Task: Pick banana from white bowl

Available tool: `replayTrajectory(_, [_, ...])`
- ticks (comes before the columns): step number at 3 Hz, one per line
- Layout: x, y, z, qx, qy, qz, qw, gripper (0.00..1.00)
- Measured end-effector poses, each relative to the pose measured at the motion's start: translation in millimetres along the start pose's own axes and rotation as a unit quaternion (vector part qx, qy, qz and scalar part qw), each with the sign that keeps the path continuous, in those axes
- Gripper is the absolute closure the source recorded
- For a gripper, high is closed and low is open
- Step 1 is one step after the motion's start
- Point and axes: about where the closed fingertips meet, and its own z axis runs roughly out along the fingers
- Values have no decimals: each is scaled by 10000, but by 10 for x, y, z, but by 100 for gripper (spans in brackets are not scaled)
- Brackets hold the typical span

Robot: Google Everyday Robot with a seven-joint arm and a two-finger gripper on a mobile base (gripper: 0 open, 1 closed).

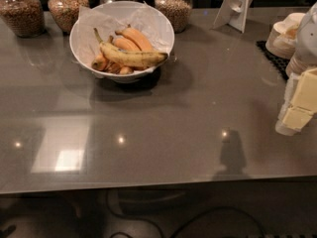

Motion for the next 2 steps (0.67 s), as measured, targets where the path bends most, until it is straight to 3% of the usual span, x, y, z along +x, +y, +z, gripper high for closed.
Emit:
replayTrajectory(1, [0,0,0,0,0,0,10000,0])
replayTrajectory(2, [-246,-107,34,69,-443,-18,9990,0])
